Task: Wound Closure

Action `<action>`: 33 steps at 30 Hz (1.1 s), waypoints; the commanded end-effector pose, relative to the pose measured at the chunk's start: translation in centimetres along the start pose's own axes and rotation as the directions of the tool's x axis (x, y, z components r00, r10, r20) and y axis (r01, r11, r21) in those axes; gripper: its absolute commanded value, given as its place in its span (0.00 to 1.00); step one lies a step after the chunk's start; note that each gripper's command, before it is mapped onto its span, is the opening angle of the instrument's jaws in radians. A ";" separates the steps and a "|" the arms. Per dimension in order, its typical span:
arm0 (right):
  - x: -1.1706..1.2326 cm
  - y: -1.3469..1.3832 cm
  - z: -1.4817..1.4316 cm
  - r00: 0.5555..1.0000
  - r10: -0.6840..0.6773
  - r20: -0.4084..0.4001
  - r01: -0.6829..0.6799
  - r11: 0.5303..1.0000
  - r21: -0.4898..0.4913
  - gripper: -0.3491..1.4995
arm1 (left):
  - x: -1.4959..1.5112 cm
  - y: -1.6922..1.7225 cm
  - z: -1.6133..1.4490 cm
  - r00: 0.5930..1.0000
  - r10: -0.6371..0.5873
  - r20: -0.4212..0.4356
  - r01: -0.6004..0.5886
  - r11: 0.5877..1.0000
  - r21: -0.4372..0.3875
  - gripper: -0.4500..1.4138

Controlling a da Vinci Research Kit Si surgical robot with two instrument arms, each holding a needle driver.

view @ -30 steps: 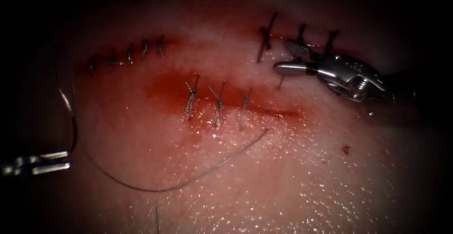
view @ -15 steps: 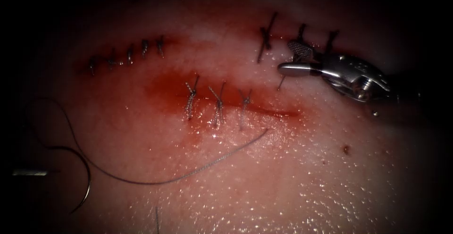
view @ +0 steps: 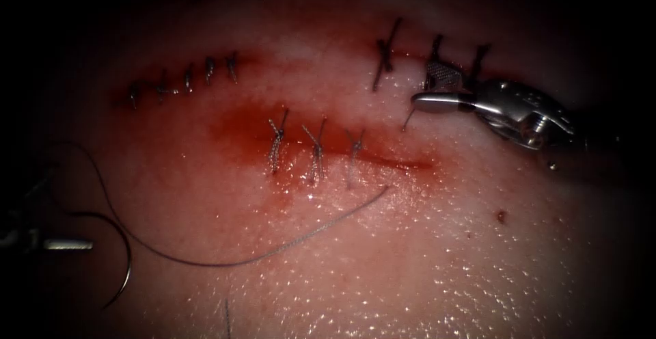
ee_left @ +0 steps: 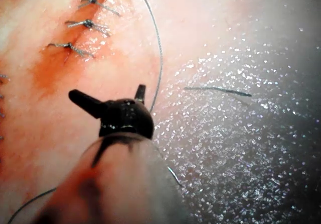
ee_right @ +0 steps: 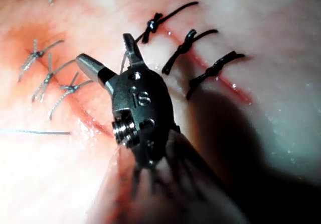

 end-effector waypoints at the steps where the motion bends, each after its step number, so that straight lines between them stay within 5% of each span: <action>1: -0.09 -0.04 0.05 1.000 0.001 0.001 -0.001 1.000 0.004 0.74 | -0.04 0.13 0.14 1.000 0.029 0.009 -0.029 0.999 -0.019 0.76; 16: -0.15 -0.02 0.07 1.000 -0.006 0.011 0.005 1.000 0.011 0.72 | -0.65 0.65 0.81 0.950 0.235 0.205 -0.166 0.938 -0.305 0.74; 33: -0.18 -0.04 0.10 1.000 -0.009 0.014 0.008 1.000 0.013 0.69 | -1.06 0.38 1.13 0.890 0.331 0.314 -0.220 0.914 -0.340 0.63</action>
